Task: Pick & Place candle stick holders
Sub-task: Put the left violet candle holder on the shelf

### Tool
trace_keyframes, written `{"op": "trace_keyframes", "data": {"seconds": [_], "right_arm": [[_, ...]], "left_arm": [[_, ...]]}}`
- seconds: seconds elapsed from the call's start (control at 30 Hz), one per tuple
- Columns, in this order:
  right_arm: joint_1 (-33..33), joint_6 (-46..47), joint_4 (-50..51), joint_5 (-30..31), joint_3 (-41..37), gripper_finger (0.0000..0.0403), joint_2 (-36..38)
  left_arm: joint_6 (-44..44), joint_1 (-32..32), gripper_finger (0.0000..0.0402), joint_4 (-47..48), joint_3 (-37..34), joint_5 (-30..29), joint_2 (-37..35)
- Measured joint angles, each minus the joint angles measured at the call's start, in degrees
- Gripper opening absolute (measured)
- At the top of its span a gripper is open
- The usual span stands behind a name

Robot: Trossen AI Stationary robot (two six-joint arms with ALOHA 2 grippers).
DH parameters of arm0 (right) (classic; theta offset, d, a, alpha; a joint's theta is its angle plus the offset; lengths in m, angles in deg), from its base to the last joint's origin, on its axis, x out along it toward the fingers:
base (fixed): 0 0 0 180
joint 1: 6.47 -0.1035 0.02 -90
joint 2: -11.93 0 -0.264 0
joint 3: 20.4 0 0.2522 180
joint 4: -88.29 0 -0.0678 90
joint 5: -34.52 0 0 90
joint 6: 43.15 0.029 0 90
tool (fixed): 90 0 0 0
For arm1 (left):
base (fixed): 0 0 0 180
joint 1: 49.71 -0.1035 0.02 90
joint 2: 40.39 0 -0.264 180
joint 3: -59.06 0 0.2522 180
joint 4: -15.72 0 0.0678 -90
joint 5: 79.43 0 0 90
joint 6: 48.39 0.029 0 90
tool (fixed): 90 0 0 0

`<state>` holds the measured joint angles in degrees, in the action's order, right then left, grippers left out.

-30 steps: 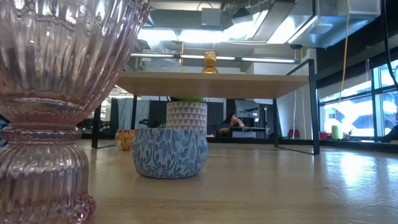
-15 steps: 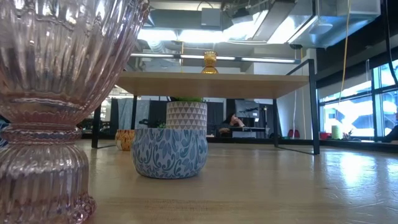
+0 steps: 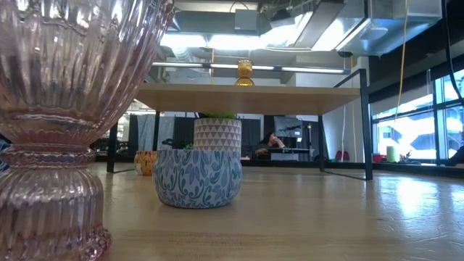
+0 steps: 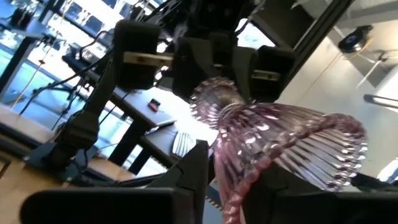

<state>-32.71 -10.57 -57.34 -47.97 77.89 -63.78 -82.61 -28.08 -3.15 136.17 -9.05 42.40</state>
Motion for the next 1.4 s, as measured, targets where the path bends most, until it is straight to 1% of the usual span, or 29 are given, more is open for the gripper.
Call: {"op": "trace_keyframes", "data": {"seconds": [0.2,0.43,0.6,0.73,0.83,0.9,1.0,1.1,1.27,1.4], "right_arm": [[0.0,0.0,0.2,0.0,0.0,0.0041,0.1],[0.0,0.0,0.0,-0.2,0.0,0.0040,0.1],[0.0,0.1,0.1,-1.1,0.0,0.0040,0.3],[-0.2,0.9,0.2,-1.3,0.0,0.0039,0.6],[-0.2,0.9,0.4,-1.5,-0.1,0.0039,0.7],[-0.2,1.1,0.4,-1.8,-0.1,0.0039,0.7],[-0.3,1.2,0.4,-1.8,-0.1,0.0039,0.7],[-0.3,1.5,0.4,-1.8,0.0,0.0038,0.8],[-0.3,1.5,0.6,-1.7,0.0,0.0038,0.9],[-0.5,1.5,0.7,-2.0,0.0,0.0038,1.2]], "left_arm": [[-1.0,0.0,0.0100,1.5,0.0,-0.9,0.0],[-1.0,0.0,0.0107,1.8,0.0,-1.1,0.0],[-2.4,0.3,0.0115,3.0,0.0,-2.8,-0.1],[-4.5,0.6,0.0141,3.9,0.0,-3.1,-0.1],[-7.0,1.0,0.0170,5.8,0.0,-3.7,-0.4],[-7.1,1.6,0.0190,6.4,0.0,-4.3,-0.5],[-7.2,2.8,0.0215,7.8,0.0,-6.3,-1.3],[-7.1,3.9,0.0232,9.5,0.0,-8.0,-2.7],[-7.9,6.6,0.0239,17.0,0.0,-11.9,-6.5],[-8.9,9.6,0.0239,22.3,-0.1,-17.2,-9.5]]}}
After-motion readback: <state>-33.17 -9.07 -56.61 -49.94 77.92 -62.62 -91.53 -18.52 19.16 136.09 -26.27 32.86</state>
